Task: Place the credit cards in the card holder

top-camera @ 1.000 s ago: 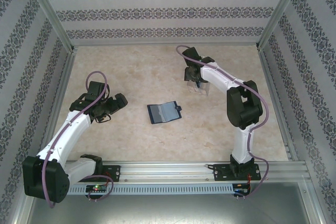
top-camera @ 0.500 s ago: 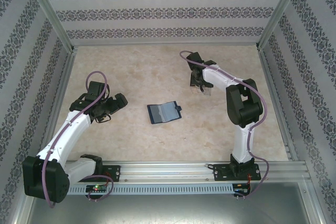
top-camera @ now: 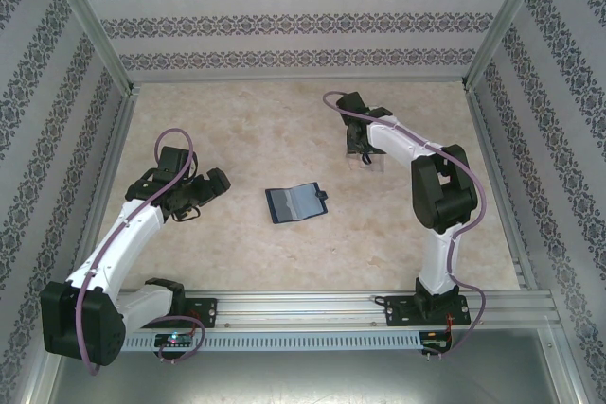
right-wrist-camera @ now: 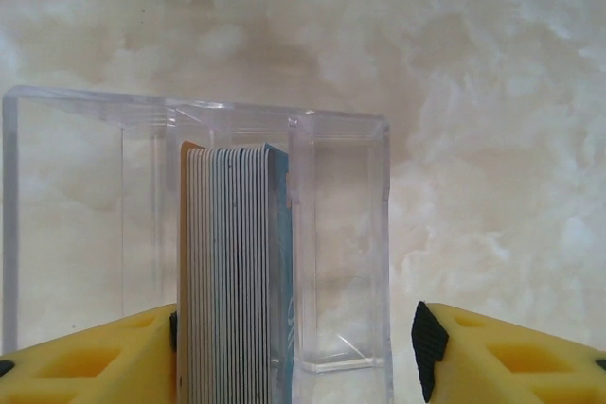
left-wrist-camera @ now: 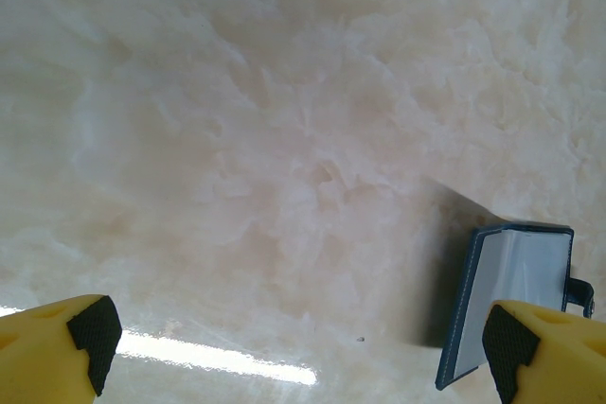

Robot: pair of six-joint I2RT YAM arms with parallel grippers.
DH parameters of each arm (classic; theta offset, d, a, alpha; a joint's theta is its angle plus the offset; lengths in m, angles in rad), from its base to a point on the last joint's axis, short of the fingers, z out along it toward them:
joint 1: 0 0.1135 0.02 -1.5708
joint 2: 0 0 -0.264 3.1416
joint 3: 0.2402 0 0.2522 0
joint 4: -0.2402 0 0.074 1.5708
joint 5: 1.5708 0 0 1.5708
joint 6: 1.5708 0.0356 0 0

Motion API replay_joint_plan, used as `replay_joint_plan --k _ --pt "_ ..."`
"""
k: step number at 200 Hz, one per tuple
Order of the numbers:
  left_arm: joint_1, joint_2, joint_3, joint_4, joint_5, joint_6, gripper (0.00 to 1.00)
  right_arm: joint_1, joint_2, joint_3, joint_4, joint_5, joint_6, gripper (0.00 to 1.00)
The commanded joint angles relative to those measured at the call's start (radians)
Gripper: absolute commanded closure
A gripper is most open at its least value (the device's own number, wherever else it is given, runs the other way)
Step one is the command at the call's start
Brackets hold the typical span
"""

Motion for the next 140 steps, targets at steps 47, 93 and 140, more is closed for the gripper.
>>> replay_joint_plan --k 47,93,140 --pt "0.010 0.005 0.000 0.004 0.002 -0.010 0.00 -0.012 -0.038 0.003 -0.024 0.031 -0.035 0.49" --pt "0.010 0.006 -0.007 0.009 0.017 -0.006 0.00 -0.012 -0.048 0.011 -0.025 0.022 -0.048 0.55" --pt "0.010 0.008 -0.007 0.007 0.014 -0.006 0.00 -0.011 -0.045 0.018 -0.035 0.019 -0.058 0.60"
